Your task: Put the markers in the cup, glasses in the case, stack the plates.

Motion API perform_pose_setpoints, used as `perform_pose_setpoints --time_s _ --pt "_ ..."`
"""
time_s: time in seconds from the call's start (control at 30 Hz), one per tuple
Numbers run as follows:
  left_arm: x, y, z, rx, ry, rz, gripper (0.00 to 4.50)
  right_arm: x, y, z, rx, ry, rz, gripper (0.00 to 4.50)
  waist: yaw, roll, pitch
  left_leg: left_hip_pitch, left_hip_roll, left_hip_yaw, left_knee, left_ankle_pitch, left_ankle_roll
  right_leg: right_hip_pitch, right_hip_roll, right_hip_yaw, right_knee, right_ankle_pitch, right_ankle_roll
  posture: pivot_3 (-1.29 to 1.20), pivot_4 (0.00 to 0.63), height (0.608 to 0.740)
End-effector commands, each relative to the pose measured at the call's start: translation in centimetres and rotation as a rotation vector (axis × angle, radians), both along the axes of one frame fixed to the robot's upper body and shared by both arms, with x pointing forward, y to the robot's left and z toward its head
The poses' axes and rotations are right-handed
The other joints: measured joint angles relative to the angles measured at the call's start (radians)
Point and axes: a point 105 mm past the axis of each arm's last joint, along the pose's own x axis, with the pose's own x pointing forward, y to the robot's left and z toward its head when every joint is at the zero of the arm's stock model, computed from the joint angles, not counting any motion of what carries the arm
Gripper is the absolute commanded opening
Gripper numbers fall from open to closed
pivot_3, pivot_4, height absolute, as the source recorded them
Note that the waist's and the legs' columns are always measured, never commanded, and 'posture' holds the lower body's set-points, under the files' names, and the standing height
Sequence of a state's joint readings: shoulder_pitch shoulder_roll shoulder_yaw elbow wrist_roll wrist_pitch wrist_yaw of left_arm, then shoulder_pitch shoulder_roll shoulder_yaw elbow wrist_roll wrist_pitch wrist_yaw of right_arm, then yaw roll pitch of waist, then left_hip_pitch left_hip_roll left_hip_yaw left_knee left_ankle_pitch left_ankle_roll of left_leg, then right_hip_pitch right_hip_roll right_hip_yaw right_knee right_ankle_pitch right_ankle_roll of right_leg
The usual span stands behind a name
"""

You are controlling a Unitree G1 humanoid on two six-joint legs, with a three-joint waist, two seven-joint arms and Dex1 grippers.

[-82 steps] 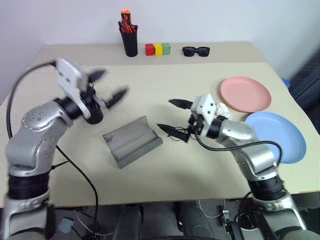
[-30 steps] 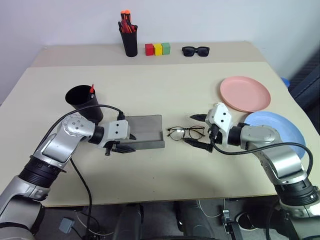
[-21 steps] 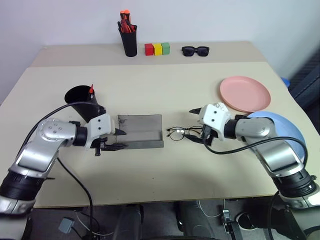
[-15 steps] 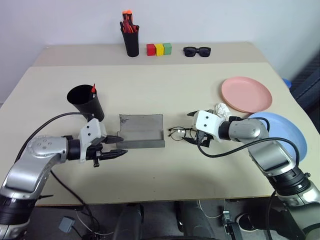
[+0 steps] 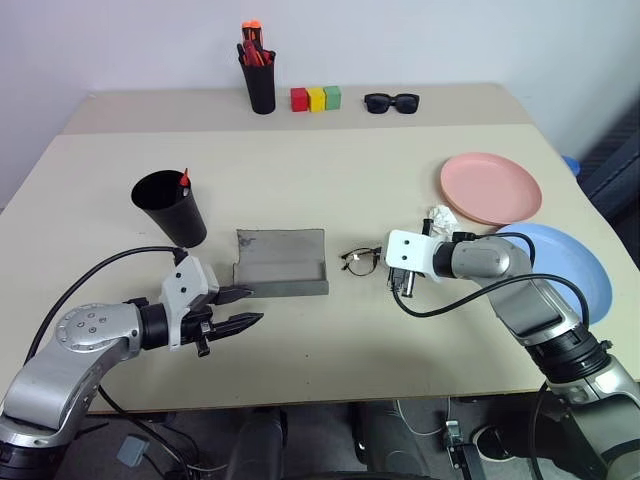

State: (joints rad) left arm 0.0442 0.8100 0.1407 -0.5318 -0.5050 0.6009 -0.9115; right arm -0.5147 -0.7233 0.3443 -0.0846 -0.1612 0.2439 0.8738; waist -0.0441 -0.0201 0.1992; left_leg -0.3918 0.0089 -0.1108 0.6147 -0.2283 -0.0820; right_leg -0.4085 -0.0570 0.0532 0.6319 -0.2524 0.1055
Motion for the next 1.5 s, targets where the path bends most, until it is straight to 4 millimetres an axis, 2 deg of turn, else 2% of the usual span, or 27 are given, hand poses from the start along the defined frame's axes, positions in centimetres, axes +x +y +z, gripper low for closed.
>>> perform_pose_setpoints --time_s 0.03,0.2,0.23,0.3,0.47,0.77,0.9,0.93,0.97,1.1,1.13,1.33,1.43,1.5 --pt "-0.1 0.1 1.0 -0.018 -0.044 0.008 2.26 0.2 0.3 1.0 -0.009 -0.048 0.024 0.03 0.0 0.0 0.0 0.0 0.0 0.0 0.0 0.0 0.0 0.0 0.0 0.0 0.0 0.0 0.0 0.0 0.15 0.74" --pt "-0.1 0.6 0.5 -0.014 -0.041 0.034 2.26 -0.1 0.4 1.9 0.007 -0.044 0.043 0.03 0.0 0.0 0.0 0.0 0.0 0.0 0.0 0.0 0.0 0.0 0.0 0.0 0.0 0.0 0.0 0.0 0.15 0.74" --pt "-0.1 0.6 0.5 -0.015 -0.041 0.035 2.26 -0.2 0.4 2.1 -0.001 -0.048 0.052 0.26 0.0 0.0 0.0 0.0 0.0 0.0 0.0 0.0 0.0 0.0 0.0 0.0 0.0 0.0 0.0 0.0 0.15 0.74" --pt "-0.2 0.4 0.5 -0.015 -0.041 0.026 2.26 -0.4 0.3 2.6 -0.017 -0.068 0.069 0.85 0.001 0.0 0.0 0.0 0.0 0.0 0.0 0.0 0.0 0.0 0.0 0.0 0.0 0.0 0.0 0.0 0.15 0.74" --pt "-0.8 -0.5 0.3 -0.017 -0.03 -0.012 2.26 0.1 0.3 3.5 -0.049 -0.13 0.074 3.42 0.0 0.0 0.0 0.0 0.0 0.0 0.0 0.0 0.0 0.0 0.0 0.0 0.0 0.0 0.0 0.0 0.15 0.74" --pt "-0.5 -1.2 0.7 -0.069 -0.08 -0.006 2.26 1.3 -0.4 2.1 -0.14 -0.165 0.076 3.42 0.001 0.0 0.0 0.0 0.0 0.0 0.0 0.0 0.0 0.0 0.0 0.0 0.0 0.0 0.0 0.0 0.15 0.74" --pt "-0.7 -1.2 0.4 -0.052 -0.083 -0.005 2.26 1.8 -0.3 1.8 -0.152 -0.182 0.082 3.42 -0.001 0.0 0.0 0.0 0.0 0.0 0.0 0.0 0.0 0.0 0.0 0.0 0.0 0.0 0.0 0.0 0.15 0.74" --pt "-0.8 -1.2 0.3 -0.051 -0.083 -0.004 2.26 1.9 -0.3 1.7 -0.152 -0.182 0.085 2.87 -0.002 0.0 0.0 0.0 0.0 0.0 0.0 0.0 0.0 0.0 0.0 0.0 0.0 0.0 0.0 0.0 0.15 0.74" --pt "-0.8 -1.2 0.2 -0.05 -0.083 -0.004 2.26 1.8 -0.2 1.7 -0.151 -0.181 0.088 2.53 -0.001 0.0 0.0 0.0 0.0 0.0 0.0 0.0 0.0 0.0 0.0 0.0 0.0 0.0 0.0 0.0 0.15 0.74" --pt "-0.9 -1.1 0.1 -0.043 -0.083 -0.003 2.26 1.7 0.0 1.3 -0.155 -0.178 0.102 0.41 0.0 0.0 0.0 0.0 0.0 0.0 0.0 0.0 0.0 0.0 0.0 0.0 0.0 0.0 0.0 0.0 0.15 0.74" --pt "-0.9 -1.1 0.0 -0.04 -0.083 -0.002 2.26 1.7 0.0 1.3 -0.154 -0.178 0.104 0.08 0.0 0.0 0.0 0.0 0.0 0.0 0.0 0.0 0.0 0.0 0.0 0.0 0.0 0.0 0.0 0.0 0.15 0.74" --pt "-0.8 -0.9 -0.1 -0.036 -0.084 0.003 2.26 1.7 0.0 1.8 -0.146 -0.199 0.096 0.08 0.0 0.0 0.0 0.001 0.0 0.0 0.0 0.0 0.0 0.001 0.0 0.0 0.0 0.0 0.0 0.0 0.15 0.74" --pt "-0.5 -0.3 -0.1 -0.027 -0.1 0.032 2.26 1.4 0.3 3.0 -0.099 -0.198 0.088 0.08 0.0 0.0 0.0 0.001 0.0 0.0 0.0 0.0 0.0 0.001 0.0 0.0 0.0 0.0 0.0 0.0 0.15 0.74" --pt "0.1 0.8 0.1 -0.022 -0.119 0.093 2.26 0.8 0.9 4.1 -0.052 -0.184 0.09 0.08 0.0 0.0 0.0 0.001 0.0 0.0 0.0 0.0 0.0 0.001 0.0 0.0 0.0 0.0 0.0 0.0 0.15 0.74"
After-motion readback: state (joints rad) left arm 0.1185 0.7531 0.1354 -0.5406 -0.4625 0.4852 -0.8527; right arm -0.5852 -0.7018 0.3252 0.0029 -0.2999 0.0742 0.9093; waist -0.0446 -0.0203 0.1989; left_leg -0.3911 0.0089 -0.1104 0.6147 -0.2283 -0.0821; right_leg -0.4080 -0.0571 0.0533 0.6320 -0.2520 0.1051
